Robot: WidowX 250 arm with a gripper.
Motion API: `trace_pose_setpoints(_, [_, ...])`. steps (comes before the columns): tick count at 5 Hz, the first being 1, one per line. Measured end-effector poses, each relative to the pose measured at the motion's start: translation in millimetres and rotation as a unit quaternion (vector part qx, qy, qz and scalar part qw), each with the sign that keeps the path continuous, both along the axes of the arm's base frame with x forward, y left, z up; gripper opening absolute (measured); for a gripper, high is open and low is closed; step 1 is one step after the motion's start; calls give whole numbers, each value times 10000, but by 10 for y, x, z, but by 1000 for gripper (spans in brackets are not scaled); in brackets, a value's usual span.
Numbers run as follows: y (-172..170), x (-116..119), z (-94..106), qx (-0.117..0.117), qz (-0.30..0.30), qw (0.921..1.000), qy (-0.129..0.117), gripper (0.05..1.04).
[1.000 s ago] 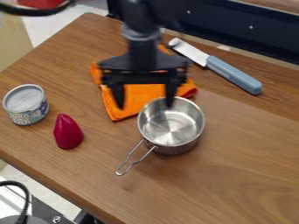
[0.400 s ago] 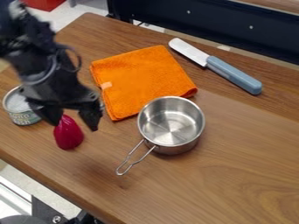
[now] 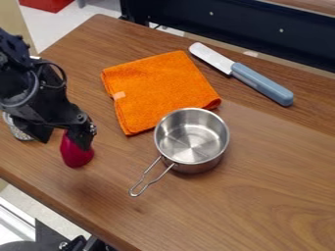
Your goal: Moving a red fruit into the pot
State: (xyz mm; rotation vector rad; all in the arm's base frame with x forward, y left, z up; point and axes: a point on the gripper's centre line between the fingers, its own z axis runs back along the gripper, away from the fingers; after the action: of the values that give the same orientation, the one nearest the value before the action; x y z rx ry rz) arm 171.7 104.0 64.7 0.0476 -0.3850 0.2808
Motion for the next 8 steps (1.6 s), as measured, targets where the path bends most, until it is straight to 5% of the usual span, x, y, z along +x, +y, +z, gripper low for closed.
trace_pose_setpoints(3, [103,94,-301,472,439,9979,-114,997])
trace_pose_setpoints(6, [127,250,-510,589,960,9936,-100,997])
trace_pose_setpoints(7, [152,321,-562,569,1076,9926,-14,949])
trace_pose_setpoints(8, [177,387,-586,512,1169,9918,-46,766])
